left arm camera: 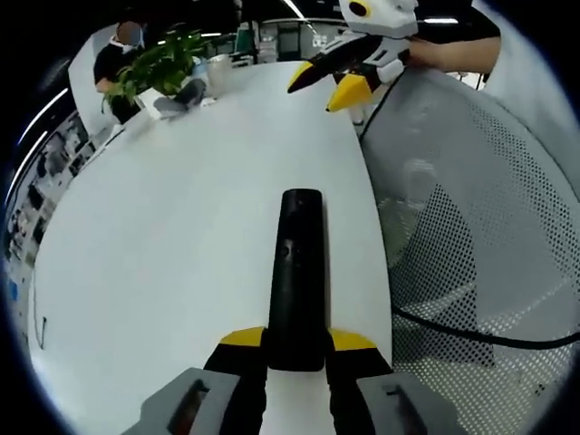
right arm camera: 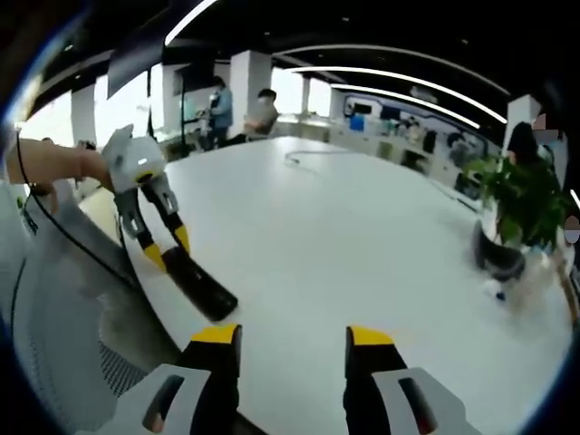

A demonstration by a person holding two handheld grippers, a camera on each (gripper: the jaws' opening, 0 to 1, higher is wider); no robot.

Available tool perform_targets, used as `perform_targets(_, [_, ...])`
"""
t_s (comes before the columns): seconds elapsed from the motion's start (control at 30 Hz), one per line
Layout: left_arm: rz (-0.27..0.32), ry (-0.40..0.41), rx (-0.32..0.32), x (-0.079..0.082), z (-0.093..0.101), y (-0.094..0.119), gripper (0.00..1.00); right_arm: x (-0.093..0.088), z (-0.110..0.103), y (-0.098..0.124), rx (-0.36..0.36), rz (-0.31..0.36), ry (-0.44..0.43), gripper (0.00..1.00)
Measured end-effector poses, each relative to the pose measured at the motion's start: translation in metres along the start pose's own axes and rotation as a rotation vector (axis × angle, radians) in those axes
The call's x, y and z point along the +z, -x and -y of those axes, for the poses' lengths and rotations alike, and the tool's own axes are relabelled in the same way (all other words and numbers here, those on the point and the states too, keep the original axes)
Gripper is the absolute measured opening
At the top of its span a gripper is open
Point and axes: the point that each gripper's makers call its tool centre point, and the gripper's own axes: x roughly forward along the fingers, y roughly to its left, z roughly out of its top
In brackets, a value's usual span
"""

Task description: Press the specified remote control buttons in sequence, fully releasing each button before pressing the next.

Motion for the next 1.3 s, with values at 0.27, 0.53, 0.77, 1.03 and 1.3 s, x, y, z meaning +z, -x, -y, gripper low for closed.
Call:
perform_targets(0.27, [0.029,0.016,0.003,0.001,0.006,0.0,0.24,-0.001,-0.001,-0.001,0.008,-0.006,-0.003,0.41])
perform_targets(0.53, [0.067,0.02,0.006,0.006,0.016,-0.003,0.24,-0.002,-0.003,-0.001,0.018,-0.013,-0.004,0.38])
perform_targets(0.77, [0.1,0.047,0.015,0.008,0.02,-0.004,0.24,-0.003,-0.005,-0.002,0.029,-0.019,0.001,0.35])
perform_targets(1.03, [0.142,0.064,0.028,0.011,0.023,-0.005,0.24,-0.003,-0.007,-0.002,0.042,-0.023,0.003,0.32])
perform_targets(1.3, [0.179,0.113,0.06,0.012,0.022,-0.005,0.24,-0.005,-0.009,-0.002,0.054,-0.036,0.008,0.29])
